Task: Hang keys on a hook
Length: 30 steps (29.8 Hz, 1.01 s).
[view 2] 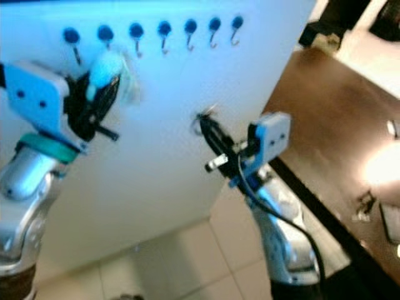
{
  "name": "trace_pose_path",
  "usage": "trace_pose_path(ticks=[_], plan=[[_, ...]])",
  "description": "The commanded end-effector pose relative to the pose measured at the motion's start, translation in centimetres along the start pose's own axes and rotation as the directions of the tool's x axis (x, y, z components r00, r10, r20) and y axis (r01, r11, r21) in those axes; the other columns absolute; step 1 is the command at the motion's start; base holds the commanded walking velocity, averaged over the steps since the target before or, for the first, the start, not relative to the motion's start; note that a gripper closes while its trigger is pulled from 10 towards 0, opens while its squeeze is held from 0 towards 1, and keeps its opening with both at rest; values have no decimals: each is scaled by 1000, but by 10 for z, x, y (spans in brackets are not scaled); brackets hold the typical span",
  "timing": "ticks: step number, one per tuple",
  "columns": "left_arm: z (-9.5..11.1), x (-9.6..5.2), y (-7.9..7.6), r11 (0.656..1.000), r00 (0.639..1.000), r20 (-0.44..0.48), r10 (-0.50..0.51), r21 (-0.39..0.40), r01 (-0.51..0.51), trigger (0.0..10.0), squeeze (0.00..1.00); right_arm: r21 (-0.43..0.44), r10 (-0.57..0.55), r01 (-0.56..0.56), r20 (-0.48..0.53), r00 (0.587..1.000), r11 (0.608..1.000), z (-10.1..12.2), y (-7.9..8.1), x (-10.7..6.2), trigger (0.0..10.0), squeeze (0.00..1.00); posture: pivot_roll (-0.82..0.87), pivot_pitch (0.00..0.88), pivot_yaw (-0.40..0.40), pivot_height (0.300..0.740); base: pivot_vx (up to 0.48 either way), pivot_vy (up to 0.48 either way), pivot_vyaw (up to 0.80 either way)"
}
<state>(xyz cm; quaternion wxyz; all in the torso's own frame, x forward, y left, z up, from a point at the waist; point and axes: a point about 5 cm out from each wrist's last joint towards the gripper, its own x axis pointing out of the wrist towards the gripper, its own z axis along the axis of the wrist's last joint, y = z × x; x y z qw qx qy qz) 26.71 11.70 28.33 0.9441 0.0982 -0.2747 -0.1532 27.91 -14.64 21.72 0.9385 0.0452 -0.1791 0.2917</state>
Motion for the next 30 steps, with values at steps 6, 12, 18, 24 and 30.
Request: trace_pose_path(ticks=[6, 12, 18, 24, 30], plan=[[10, -14, -1, 969, 980, 44, -193, -150, 198, 10000, 0, 111, 105, -104, -3, 995, 988, 2, 3, -7, 10000, 0, 54, 0, 7, 740, 219, 0, 0], [10, -47, -5, 835, 857, 15, -515, -214, 506, 10000, 0, 199, 210, -201, -28, 977, 959, -4, 5, -17, 10000, 0, 62, 0, 6, 740, 0, 0, 0], [5, -63, -5, 789, 798, -49, -600, -200, 581, 10000, 0, 197, 202, -189, -45, 978, 962, -8, 0, -21, 10000, 0, 60, 0, 8, 740, 0, 0, 0], [13, -66, 3, 793, 808, -30, -589, -213, 570, 10000, 0, 191, 196, -184, -47, 980, 964, -5, -4, -19, 10000, 0, 62, 0, 6, 740, 0, 0, 0], [23, -68, 25, 868, 868, -73, -492, -117, 482, 10000, 0, 203, 226, -214, -37, 973, 956, -3, -2, -19, 10000, 0, 83, 0, 7, 740, 0, 0, 0]])
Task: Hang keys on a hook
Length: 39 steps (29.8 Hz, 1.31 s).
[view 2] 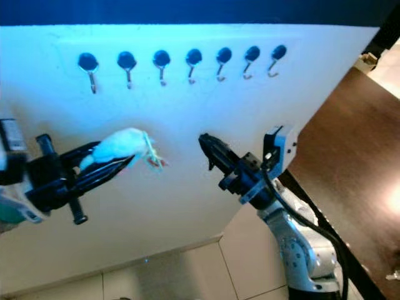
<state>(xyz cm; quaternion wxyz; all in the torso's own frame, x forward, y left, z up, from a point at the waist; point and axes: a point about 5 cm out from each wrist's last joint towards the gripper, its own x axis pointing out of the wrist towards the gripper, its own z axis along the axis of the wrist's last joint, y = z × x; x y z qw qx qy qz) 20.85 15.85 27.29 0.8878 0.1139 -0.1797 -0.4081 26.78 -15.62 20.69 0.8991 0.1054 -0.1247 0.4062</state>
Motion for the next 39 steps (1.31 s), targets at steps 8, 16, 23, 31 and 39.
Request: trace_pose_path(ticks=[8, 16, 23, 31, 39], plan=[[17, -14, 13, 930, 967, -73, 245, 301, -213, 10000, 0, 82, 129, -129, 5, 992, 988, 5, 8, -5, 10000, 0, 146, 13, -6, 740, 0, 0, 0], [29, -33, 21, 888, 933, -78, 352, 343, -306, 10000, 0, 91, 162, -161, 6, 987, 983, 7, 8, -2, 10000, 0, 157, 19, -9, 740, 0, 0, 0], [41, -27, 29, 884, 936, 1, 353, 326, -334, 10000, 0, 93, 163, -163, 1, 987, 982, 6, 10, -3, 10000, 0, 142, 20, -3, 740, 0, 0, 0], [47, -8, 25, 909, 963, 49, 266, 320, -267, 10000, 0, 100, 159, -158, -5, 987, 982, 6, 11, -4, 10000, 0, 133, 21, 0, 740, 0, 0, 0], [38, 5, 24, 910, 971, 20, 239, 343, -232, 10000, 0, 97, 146, -145, -3, 989, 985, 6, 11, -3, 10000, 0, 119, 23, 10, 740, 0, 0, 0]])
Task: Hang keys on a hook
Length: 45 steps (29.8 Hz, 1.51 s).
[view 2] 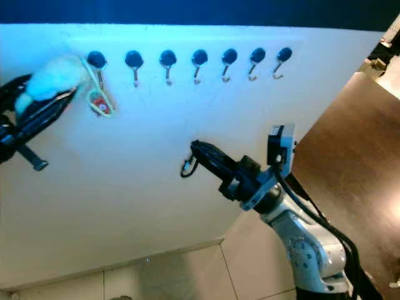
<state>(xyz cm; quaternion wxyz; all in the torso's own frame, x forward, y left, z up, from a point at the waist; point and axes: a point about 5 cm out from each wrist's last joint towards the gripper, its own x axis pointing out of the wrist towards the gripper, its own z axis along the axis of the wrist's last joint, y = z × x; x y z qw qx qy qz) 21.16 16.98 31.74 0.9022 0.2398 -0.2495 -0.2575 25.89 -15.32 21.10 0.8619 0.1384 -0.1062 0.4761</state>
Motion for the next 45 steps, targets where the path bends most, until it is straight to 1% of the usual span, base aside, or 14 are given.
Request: trace_pose_path(ticks=[1, 9, 10, 13, 15, 19, 23, 26, 28, 29, 31, 35, 41, 45], plan=[[-1, 3, -3, 1000, 1000, -6, -18, 17, 18, 10000, 0, -5, 0, 0, 2, 1000, 1000, 1, 3, -1, 10000, 0, 119, 23, 10, 740, 0, 0, 0], [-7, -1, -8, 996, 996, -61, -67, 61, 71, 10000, 0, -5, -11, 11, 0, 1000, 1000, 1, 2, -2, 10000, 0, 121, 25, 13, 740, 0, 0, 0], [-11, -5, -9, 990, 990, -102, -94, 93, 103, 10000, 0, -4, -13, 13, 0, 1000, 1000, 0, 2, -2, 10000, 0, 123, 19, 15, 740, 0, 0, 0], [-14, -6, -9, 985, 986, -128, -107, 119, 122, 10000, 0, -4, -14, 14, 0, 1000, 1000, 0, 2, -2, 10000, 0, 123, 19, 15, 740, 0, 0, 0], [-20, -9, -10, 974, 978, -171, -121, 167, 150, 10000, 0, -5, -18, 18, 0, 1000, 1000, -1, 2, -2, 10000, 0, 121, 17, 17, 740, 0, 0, 0], [-21, -8, -10, 963, 976, -177, -124, 215, 162, 10000, 0, -6, -24, 24, -3, 1000, 1000, -1, 2, -3, 10000, 0, 119, 15, 17, 740, 0, 0, 0], [-19, -5, -8, 965, 981, -156, -114, 219, 147, 10000, 0, -6, -26, 26, -4, 1000, 1000, -2, 2, -3, 10000, 0, 117, 11, 20, 740, 0, 0, 0], [-16, -3, -3, 980, 990, -116, -77, 172, 96, 10000, 0, -8, -27, 27, -3, 1000, 1000, -2, 3, -3, 10000, 0, 114, 8, 24, 740, 0, 0, 0], [-12, -4, 4, 992, 996, -79, -42, 115, 51, 10000, 0, -7, -29, 29, -2, 1000, 1000, -2, 2, -3, 10000, 0, 114, 8, 24, 740, 0, 0, 0], [-12, -4, 4, 992, 996, -79, -42, 115, 51, 10000, 0, -7, -29, 29, -2, 1000, 1000, -2, 2, -3, 10000, 0, 114, 8, 24, 740, 0, 0, 0], [-5, -7, 12, 998, 999, -33, -18, 53, 20, 10000, 0, -6, -31, 31, -2, 1000, 999, -3, 3, -4, 10000, 0, 116, 6, 27, 740, 0, 0, 0], [4, -16, 14, 996, 997, 15, -79, -31, 80, 10000, 0, -8, -30, 30, -1, 1000, 1000, -3, 3, -4, 10000, 0, 116, 7, 31, 740, 0, 0, 0], [8, -18, 13, 991, 992, 39, -120, -53, 122, 10000, 0, -7, -32, 32, -1, 999, 999, -3, 3, -4, 10000, 0, 117, 10, 30, 740, 0, 0, 0], [8, -12, 8, 990, 990, 48, -130, -45, 132, 10000, 0, -6, -32, 32, -2, 999, 999, -3, 3, -4, 10000, 0, 112, 13, 32, 740, 0, 0, 0]])
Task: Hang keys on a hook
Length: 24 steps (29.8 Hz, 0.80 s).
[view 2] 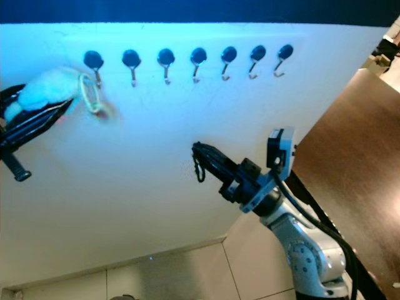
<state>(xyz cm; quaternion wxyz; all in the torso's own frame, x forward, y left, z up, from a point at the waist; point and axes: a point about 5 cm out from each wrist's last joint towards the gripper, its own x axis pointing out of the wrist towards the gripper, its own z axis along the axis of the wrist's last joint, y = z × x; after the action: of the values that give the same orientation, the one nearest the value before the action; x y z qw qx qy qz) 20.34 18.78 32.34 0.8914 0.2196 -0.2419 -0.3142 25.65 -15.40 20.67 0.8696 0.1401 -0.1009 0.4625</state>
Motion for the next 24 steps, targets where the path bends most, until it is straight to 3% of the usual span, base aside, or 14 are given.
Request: trace_pose_path(ticks=[1, 5, 16, 22, 24], plan=[[4, 3, -6, 999, 999, 14, -31, 16, 31, 10000, 0, -9, 1, -1, 4, 1000, 1000, 0, 2, -1, 10000, 0, 112, 13, 32, 740, 0, 0, 0], [-1, 12, -8, 1000, 1000, 15, 5, 7, -5, 10000, 0, -9, -3, 3, 3, 1000, 1000, 0, 3, -2, 10000, 0, 109, 17, 34, 740, 0, 0, 0], [0, 12, -1, 999, 999, 8, 51, -8, -51, 10000, 0, -4, -3, 3, 0, 1000, 1000, -1, 4, -3, 10000, 0, 111, 23, 35, 740, 0, 0, 0], [-13, 10, 3, 996, 993, -77, 88, -3, -88, 10000, 0, -1, -4, 4, -2, 1000, 1000, -1, 5, -3, 10000, 0, 111, 26, 36, 740, 0, 0, 0], [-22, 5, 1, 994, 991, -104, 80, -66, -87, 10000, 0, 0, -5, 5, -3, 1000, 1000, -2, 5, -4, 10000, 0, 111, 26, 36, 740, 0, 0, 0]])
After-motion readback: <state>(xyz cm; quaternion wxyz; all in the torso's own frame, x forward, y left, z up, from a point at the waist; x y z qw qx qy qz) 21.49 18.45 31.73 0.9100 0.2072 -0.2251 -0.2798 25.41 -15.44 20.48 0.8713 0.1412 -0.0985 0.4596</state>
